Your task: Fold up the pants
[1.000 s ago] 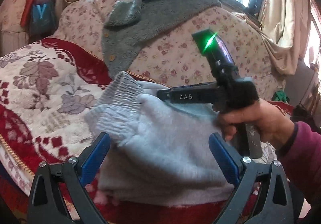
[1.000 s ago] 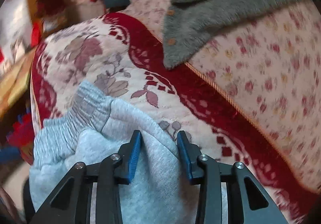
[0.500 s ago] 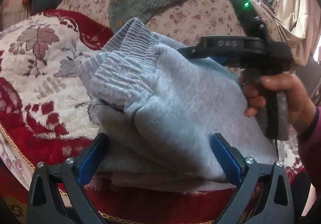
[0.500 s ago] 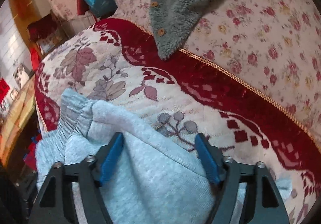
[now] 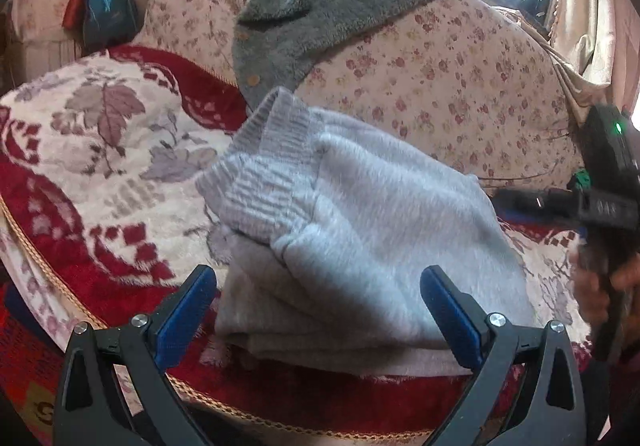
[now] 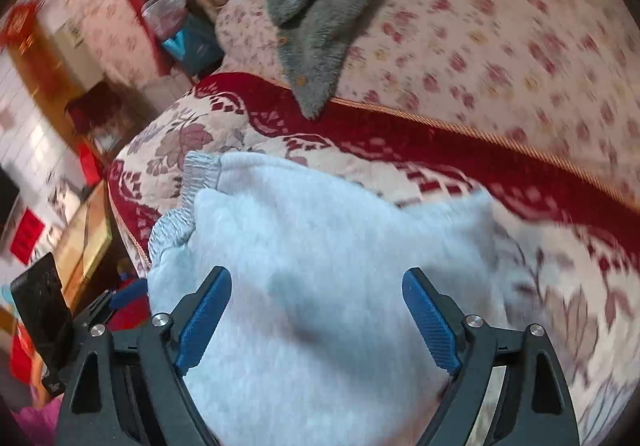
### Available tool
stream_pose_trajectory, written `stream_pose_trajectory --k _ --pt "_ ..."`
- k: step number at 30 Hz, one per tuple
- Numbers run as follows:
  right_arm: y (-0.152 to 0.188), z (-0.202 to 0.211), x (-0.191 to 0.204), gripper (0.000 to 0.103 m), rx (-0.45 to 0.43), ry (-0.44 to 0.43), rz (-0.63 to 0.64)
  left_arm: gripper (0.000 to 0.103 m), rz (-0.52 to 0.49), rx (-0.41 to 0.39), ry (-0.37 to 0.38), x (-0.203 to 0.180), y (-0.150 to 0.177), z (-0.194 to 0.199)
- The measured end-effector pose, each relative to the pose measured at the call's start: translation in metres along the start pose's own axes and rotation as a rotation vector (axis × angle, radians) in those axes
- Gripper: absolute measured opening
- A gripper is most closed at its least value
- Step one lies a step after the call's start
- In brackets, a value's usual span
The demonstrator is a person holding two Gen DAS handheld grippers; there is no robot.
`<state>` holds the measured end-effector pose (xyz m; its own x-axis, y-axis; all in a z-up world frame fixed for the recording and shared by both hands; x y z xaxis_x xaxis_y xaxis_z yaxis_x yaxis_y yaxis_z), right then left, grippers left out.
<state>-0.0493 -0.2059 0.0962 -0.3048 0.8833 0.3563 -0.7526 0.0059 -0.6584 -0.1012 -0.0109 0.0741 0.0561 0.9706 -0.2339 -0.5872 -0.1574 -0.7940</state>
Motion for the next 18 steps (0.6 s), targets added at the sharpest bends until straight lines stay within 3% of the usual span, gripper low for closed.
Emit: stream_pose_trajectory --k 9,12,18 --pt "0.033 0.027 -0.016 0.094 0.015 0.059 -0.062 0.102 -0.018 -0.020 -0.017 -0.007 -0.006 0.005" --pt "0.039 0.030 -0.012 0.096 0.020 0.026 -0.084 0.102 -0.016 -0.027 -0.020 -0.009 -0.008 0.005" --pt "0.047 0.025 0.006 0.096 0.039 0.033 -0.031 0.102 -0.046 -0.045 -0.029 -0.016 -0.013 0.008"
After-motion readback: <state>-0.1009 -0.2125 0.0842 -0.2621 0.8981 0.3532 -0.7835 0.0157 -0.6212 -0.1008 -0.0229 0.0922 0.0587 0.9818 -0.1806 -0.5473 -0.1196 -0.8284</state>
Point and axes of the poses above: each gripper's, at about its wrist camera, not at the fingertips, and z roughly against the way its jaws point, x to its left, y to its underside, the point moved 5 cm from there along -z, roughly the way its jaws point, and after that the axes turned 6 degrees about -x, right-handed, at the moved point
